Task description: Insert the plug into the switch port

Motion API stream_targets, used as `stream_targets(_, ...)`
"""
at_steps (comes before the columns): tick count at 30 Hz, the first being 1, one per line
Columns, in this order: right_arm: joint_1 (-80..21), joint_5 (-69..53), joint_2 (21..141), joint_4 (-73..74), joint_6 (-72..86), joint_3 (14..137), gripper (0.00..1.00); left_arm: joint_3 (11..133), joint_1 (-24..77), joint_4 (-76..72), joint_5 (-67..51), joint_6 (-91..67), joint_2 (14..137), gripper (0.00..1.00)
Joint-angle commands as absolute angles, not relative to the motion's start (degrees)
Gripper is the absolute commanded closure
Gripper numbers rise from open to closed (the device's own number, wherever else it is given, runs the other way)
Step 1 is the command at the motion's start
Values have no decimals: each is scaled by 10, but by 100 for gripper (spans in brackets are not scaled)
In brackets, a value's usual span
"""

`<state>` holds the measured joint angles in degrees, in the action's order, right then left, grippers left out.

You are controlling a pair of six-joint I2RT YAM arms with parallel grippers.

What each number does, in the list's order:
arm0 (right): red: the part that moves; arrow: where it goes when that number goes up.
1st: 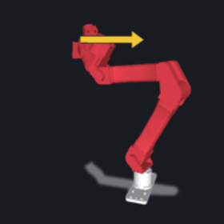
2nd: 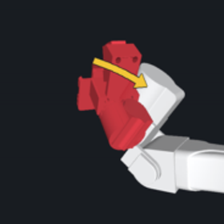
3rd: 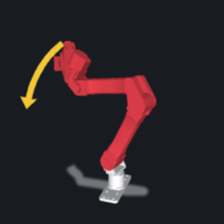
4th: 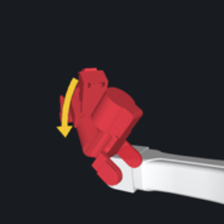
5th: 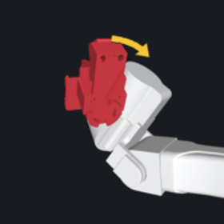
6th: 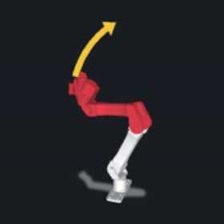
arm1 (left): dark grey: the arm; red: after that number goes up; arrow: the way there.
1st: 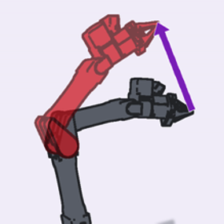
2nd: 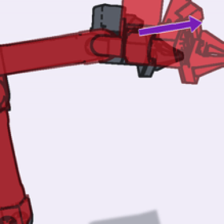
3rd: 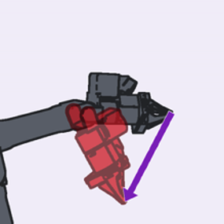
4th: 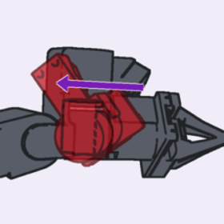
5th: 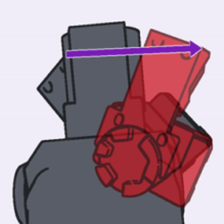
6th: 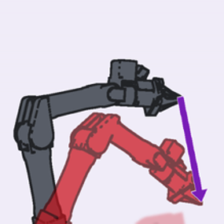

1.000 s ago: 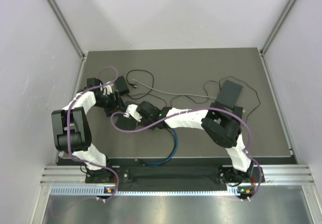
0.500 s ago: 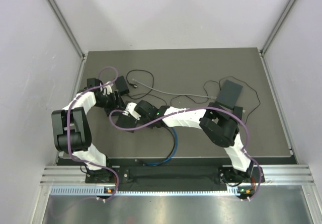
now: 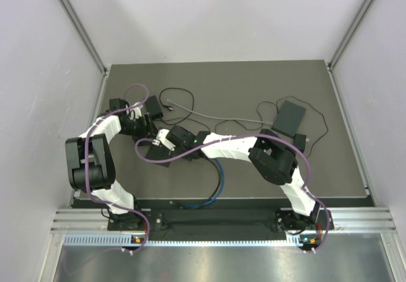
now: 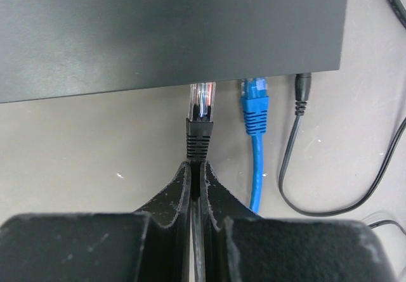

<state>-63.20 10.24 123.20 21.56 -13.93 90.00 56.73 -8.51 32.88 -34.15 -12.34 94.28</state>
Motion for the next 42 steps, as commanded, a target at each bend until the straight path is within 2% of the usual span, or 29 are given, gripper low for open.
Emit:
stream_targets(1, -656, 80, 1235, 205, -154, 906, 100, 546, -85, 315, -316, -117, 970, 36)
stream_targets(13, -659, 91, 1253, 211, -152, 947, 100, 527, -85, 301, -331, -119, 963, 38)
stream_targets(18, -649, 89, 1249, 181, -184, 949, 100, 530, -85, 307, -317, -109, 976, 44)
stream_targets(27, -636, 86, 1239, 163, -233, 941, 100, 541, -87, 316, -273, -94, 968, 38)
stream_targets(33, -636, 84, 1242, 166, -233, 947, 100, 554, -94, 323, -214, -75, 966, 41)
stream_targets(42, -635, 83, 1249, 170, -229, 953, 100, 577, -94, 337, -222, -26, 976, 43)
